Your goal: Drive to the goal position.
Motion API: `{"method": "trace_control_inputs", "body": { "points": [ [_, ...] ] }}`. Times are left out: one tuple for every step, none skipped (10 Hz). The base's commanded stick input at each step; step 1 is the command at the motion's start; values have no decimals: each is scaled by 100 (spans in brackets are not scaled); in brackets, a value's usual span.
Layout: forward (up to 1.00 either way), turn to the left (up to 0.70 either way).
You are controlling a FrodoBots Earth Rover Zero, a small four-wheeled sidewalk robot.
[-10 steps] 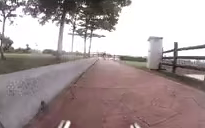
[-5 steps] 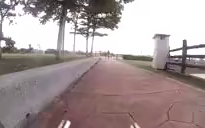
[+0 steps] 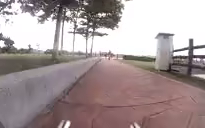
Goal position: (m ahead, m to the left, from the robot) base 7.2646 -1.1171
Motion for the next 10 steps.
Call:
{"method": "trace_control_inputs", "body": {
  "points": [
    [70,7],
    [70,7],
    [70,7],
    [70,7],
    [70,7],
    [70,7],
    [70,7],
    [70,7],
    [70,7],
    [70,7]
  ]
}}
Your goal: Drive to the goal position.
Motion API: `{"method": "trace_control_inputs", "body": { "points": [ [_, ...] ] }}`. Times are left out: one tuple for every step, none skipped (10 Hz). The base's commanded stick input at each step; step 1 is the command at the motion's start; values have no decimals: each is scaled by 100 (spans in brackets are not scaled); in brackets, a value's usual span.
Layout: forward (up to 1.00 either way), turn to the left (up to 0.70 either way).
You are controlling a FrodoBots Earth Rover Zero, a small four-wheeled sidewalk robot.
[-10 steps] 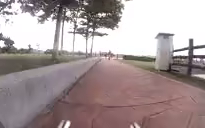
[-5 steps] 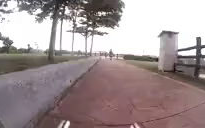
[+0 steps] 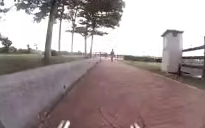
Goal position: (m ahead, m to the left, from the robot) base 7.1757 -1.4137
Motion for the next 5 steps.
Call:
{"method": "trace_control_inputs", "body": {
  "points": [
    [70,7],
    [70,7],
    [70,7],
    [70,7],
    [70,-5]
  ]
}}
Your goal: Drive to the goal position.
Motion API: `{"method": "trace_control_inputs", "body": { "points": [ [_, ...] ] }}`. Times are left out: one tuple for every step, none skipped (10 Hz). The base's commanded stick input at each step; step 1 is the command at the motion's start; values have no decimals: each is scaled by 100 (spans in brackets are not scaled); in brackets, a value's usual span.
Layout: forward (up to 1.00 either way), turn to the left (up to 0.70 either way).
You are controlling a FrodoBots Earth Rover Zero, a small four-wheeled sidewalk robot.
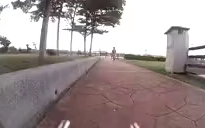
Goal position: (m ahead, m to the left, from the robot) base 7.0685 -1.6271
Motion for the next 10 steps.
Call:
{"method": "trace_control_inputs", "body": {
  "points": [
    [70,-23],
    [70,-4],
    [70,7],
    [70,7],
    [70,7],
    [70,7],
    [70,7],
    [70,7],
    [70,7],
    [70,7]
  ]
}}
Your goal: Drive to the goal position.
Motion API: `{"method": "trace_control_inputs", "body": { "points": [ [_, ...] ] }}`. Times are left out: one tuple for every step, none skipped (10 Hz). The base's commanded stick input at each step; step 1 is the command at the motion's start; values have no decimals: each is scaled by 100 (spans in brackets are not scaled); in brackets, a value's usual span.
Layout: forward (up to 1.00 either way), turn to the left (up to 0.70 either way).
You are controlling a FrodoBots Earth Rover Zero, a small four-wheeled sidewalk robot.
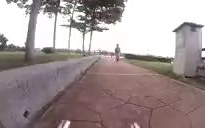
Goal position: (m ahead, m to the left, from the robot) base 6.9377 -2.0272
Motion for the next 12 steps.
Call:
{"method": "trace_control_inputs", "body": {
  "points": [
    [70,7],
    [70,7],
    [70,7],
    [70,7],
    [70,7],
    [70,7],
    [70,7],
    [70,7],
    [70,7],
    [70,7],
    [70,7],
    [70,7]
  ]
}}
